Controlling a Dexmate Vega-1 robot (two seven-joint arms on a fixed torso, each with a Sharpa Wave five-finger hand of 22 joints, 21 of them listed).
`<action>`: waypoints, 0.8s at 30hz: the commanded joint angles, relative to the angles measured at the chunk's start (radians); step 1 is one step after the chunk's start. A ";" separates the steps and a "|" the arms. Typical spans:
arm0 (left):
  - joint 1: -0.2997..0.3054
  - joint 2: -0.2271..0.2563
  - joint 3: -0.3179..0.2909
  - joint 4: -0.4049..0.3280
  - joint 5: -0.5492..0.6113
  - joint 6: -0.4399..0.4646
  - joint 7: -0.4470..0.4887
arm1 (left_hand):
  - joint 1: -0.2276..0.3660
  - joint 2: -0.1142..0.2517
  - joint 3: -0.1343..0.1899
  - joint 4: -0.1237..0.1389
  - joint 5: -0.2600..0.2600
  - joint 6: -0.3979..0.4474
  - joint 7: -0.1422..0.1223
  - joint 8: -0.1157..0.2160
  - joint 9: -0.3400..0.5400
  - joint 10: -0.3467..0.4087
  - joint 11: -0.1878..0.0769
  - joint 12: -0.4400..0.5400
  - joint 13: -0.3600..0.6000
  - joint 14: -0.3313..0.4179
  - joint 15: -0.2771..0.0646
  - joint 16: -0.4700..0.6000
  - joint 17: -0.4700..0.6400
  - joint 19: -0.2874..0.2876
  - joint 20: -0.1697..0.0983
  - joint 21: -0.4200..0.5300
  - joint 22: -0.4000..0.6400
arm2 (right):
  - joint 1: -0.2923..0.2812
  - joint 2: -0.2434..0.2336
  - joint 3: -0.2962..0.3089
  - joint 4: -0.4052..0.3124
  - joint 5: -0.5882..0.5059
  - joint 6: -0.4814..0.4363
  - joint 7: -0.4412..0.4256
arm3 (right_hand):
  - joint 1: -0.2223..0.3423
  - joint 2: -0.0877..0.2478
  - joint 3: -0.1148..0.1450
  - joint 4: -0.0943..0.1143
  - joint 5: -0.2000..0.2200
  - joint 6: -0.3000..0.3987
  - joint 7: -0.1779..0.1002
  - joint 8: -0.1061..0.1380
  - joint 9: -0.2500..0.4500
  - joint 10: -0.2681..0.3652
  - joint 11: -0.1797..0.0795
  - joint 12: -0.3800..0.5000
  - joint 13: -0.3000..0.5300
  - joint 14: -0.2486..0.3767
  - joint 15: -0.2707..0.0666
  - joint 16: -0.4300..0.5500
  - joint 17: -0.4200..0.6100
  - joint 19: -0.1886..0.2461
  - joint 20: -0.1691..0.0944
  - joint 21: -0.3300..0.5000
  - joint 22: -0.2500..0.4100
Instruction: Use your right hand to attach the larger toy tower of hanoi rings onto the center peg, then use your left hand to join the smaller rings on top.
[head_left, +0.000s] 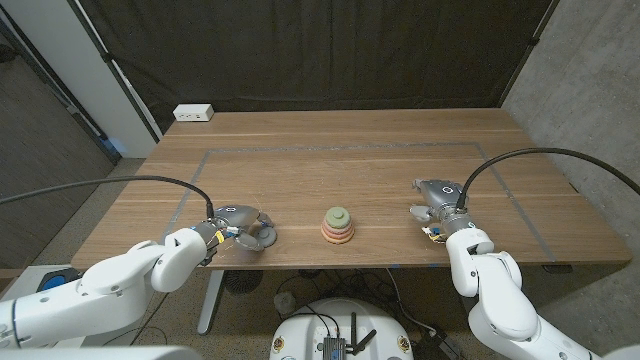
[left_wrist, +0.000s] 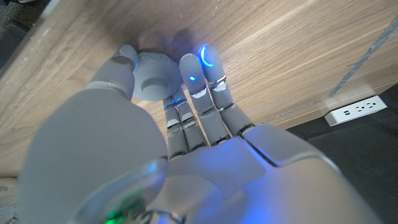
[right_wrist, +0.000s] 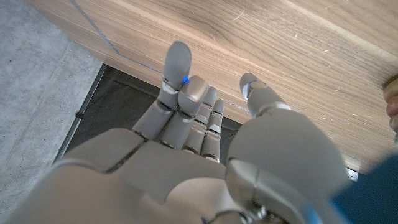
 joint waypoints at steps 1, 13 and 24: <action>-0.005 0.014 0.009 0.006 -0.037 0.000 0.058 | 0.020 0.009 0.007 -0.002 0.005 0.022 -0.001 0.010 0.007 0.049 -0.023 0.010 0.009 0.017 -0.091 0.009 0.002 0.016 -0.144 0.006 0.003 | 0.020 -0.017 -0.026 -0.011 -0.004 -0.026 0.004 | -0.003 0.004 0.008 0.000 0.005 0.012 0.002 0.003 0.003 0.008 0.004 0.000 0.003 0.001 -0.034 0.002 0.003 0.000 -0.057 0.003 -0.001; 0.006 0.060 -0.042 -0.003 -0.134 -0.018 0.080 | 0.033 0.014 0.009 -0.002 0.006 0.033 -0.002 0.014 0.012 0.060 -0.025 0.008 0.018 0.027 -0.091 0.009 0.002 0.021 -0.145 0.007 0.005 | 0.024 -0.018 -0.035 -0.023 -0.025 -0.044 0.016 | -0.005 0.005 0.009 0.000 0.007 0.013 0.002 0.002 0.003 0.009 0.004 -0.001 0.004 0.005 -0.033 0.007 0.007 0.002 -0.057 0.005 0.000; -0.003 0.092 -0.055 -0.007 -0.176 -0.031 0.090 | 0.042 0.021 0.010 0.000 0.007 0.038 0.001 0.015 0.017 0.066 -0.021 0.004 0.026 0.032 -0.091 0.009 0.004 0.022 -0.145 0.008 0.007 | 0.021 -0.014 -0.038 -0.027 -0.040 -0.051 0.026 | -0.006 0.006 0.010 -0.001 0.009 0.013 0.002 0.002 0.003 0.010 0.006 -0.001 0.004 0.003 -0.033 0.006 0.006 0.002 -0.057 0.005 0.000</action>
